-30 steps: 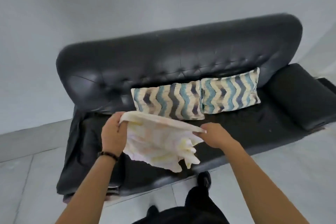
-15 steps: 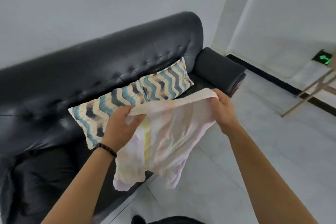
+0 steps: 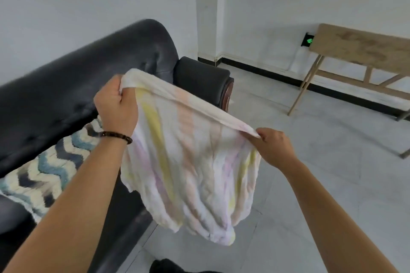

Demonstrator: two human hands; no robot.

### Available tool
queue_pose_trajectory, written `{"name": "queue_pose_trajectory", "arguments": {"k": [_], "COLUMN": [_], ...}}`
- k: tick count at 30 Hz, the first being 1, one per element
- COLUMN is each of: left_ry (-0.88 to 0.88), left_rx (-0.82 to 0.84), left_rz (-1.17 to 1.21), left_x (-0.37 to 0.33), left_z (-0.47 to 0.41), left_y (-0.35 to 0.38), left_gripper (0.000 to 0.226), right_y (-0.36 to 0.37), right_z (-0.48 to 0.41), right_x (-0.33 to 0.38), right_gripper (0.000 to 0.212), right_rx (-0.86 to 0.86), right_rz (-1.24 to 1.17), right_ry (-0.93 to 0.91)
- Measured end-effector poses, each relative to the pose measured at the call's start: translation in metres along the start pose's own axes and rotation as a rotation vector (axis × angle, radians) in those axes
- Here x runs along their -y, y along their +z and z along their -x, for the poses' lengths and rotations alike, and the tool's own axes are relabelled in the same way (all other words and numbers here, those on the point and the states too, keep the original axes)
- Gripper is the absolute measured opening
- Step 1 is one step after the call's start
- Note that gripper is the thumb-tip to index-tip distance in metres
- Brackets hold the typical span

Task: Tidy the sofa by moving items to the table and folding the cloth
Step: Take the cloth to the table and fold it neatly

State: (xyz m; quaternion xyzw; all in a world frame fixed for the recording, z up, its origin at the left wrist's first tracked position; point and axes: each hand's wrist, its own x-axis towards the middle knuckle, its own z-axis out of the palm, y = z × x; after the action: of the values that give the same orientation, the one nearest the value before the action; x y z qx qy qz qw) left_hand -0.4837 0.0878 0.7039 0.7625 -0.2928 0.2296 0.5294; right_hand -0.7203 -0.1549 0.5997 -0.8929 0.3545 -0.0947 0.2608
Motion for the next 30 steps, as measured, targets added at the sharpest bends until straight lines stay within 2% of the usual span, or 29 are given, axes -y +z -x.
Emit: {"name": "queue_pose_trajectory", "arguments": {"k": [3,7,9,11,13,15,21,26,30], "left_ry": [0.043,0.027,-0.016,-0.025,-0.026,-0.023,0.106,0.314,0.520], "left_rx": [0.033,0.013,0.015,0.053,0.121,0.230,0.536,0.725,0.769], "left_rz": [0.078,0.121,0.153,0.175,0.187,0.164,0.081,0.041,-0.095], "left_x": [-0.027,-0.039,-0.035,-0.024,-0.016,-0.018,-0.053,-0.082,-0.106], "left_z": [-0.025,-0.058,-0.075,-0.093,-0.109,-0.123,-0.154,-0.200,-0.219], "left_y": [0.058,0.142,0.190,0.242,0.299,0.358,0.522,0.643,0.752], "left_gripper": [0.036,0.033,0.034,0.033,0.030,0.028,0.035,0.032,0.023], "right_y": [-0.017,-0.039,-0.051,-0.068,-0.094,-0.130,-0.258,-0.331,-0.358], "right_z": [-0.024,-0.067,-0.088,-0.109,-0.132,-0.160,-0.231,-0.264,-0.306], "right_x": [-0.041,-0.102,-0.140,-0.181,-0.223,-0.256,-0.313,-0.362,-0.423], "right_gripper": [0.053,0.053,0.049,0.047,0.050,0.048,0.034,0.050,0.070], "right_rx": [0.016,-0.102,-0.114,-0.021,0.038,-0.042,-0.538,-0.612,-0.630], "right_rz": [-0.261,-0.270,-0.154,0.064,0.207,0.266,0.187,0.121,0.224], "right_ry": [0.110,0.200,0.190,0.197,0.292,0.404,0.612,0.745,0.727]}}
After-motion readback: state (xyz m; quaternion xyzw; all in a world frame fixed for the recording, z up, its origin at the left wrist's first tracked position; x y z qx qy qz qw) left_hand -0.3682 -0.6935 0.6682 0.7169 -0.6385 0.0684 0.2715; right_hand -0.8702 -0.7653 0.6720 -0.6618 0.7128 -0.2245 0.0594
